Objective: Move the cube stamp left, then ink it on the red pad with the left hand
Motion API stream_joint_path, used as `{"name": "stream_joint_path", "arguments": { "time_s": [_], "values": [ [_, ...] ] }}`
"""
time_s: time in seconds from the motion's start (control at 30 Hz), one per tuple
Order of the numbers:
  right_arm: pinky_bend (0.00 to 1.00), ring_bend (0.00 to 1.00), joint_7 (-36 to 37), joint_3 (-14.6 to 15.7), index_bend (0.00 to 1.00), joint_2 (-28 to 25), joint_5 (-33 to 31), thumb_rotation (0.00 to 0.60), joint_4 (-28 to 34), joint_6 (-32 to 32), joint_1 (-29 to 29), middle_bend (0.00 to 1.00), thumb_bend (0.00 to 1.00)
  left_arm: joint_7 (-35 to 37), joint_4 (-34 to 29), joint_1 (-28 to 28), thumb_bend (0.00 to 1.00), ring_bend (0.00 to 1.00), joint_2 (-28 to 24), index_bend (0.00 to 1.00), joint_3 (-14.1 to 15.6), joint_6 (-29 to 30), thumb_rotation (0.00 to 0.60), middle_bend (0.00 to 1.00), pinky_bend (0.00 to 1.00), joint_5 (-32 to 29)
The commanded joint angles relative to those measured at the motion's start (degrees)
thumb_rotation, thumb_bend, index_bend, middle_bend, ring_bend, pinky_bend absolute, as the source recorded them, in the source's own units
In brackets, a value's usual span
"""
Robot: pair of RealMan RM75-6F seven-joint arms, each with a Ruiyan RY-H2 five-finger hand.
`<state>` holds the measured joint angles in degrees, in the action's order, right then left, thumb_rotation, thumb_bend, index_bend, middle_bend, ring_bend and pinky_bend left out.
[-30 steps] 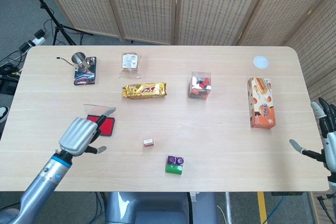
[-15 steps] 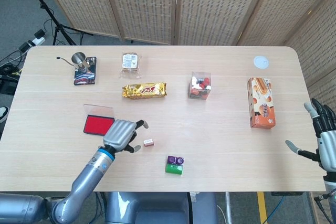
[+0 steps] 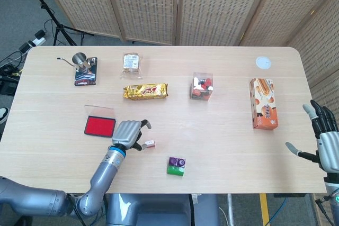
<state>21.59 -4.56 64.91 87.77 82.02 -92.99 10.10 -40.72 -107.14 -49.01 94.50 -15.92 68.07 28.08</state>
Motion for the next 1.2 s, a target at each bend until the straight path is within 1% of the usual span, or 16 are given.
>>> {"name": "stream_joint_path", "arguments": {
  "time_s": [0.03,0.2,0.33,0.5,0.73,0.87,1.03,1.2],
  "values": [
    [0.00,0.00,-0.2,-0.1,0.00,-0.1,0.2,0.600,0.2,0.3,-0.1,0.00,0.00,0.8,1.1,-0.1,0.22,1.00,1.0,0.40,0.5,0.1,0.600,0.99,1.00,-0.3],
    [0.00,0.00,-0.6,-0.2,0.00,-0.1,0.4,0.600,0.3,0.8,-0.3,0.00,0.00,1.1,2.8,-0.4,0.22,1.00,3.7,0.41,1.0,1.6,0.600,0.99,1.00,-1.2],
    [0.00,0.00,-0.3,-0.5,0.00,-0.2,0.5,0.600,0.3,1.2,-0.4,0.00,0.00,1.0,4.4,-0.7,0.22,1.00,6.4,0.42,0.4,3.7,0.600,0.99,1.00,-3.7],
    [0.00,0.00,-0.3,-0.6,0.00,-0.4,0.8,0.600,0.5,1.5,-0.6,0.00,0.00,0.9,6.1,-0.8,0.23,1.00,8.4,0.43,0.2,4.9,0.600,0.99,1.00,-4.4],
    [0.00,0.00,-0.2,-0.9,0.00,-0.6,1.0,0.600,0.6,2.0,-0.7,0.00,0.00,0.7,7.1,-1.1,0.24,1.00,9.1,0.44,-0.8,4.4,0.600,0.99,1.00,-6.1],
    [0.00,0.00,-0.2,-1.0,0.00,-0.6,1.1,0.600,0.7,2.3,-0.8,0.00,0.00,0.6,7.4,-1.1,0.25,1.00,9.6,0.47,-1.0,4.4,0.600,0.99,1.00,-6.7],
    [0.00,0.00,-0.3,-1.0,0.00,-0.7,1.3,0.600,0.9,2.5,-0.9,0.00,0.00,0.1,8.3,-1.2,0.27,1.00,10.6,0.47,-1.0,5.2,0.600,0.99,1.00,-6.9],
    [0.00,0.00,-0.2,-1.1,0.00,-0.8,1.2,0.600,1.0,2.8,-0.9,0.00,0.00,0.0,8.9,-1.1,0.32,1.00,11.3,0.48,-1.3,6.2,0.600,0.99,1.00,-6.6]
  ]
}}
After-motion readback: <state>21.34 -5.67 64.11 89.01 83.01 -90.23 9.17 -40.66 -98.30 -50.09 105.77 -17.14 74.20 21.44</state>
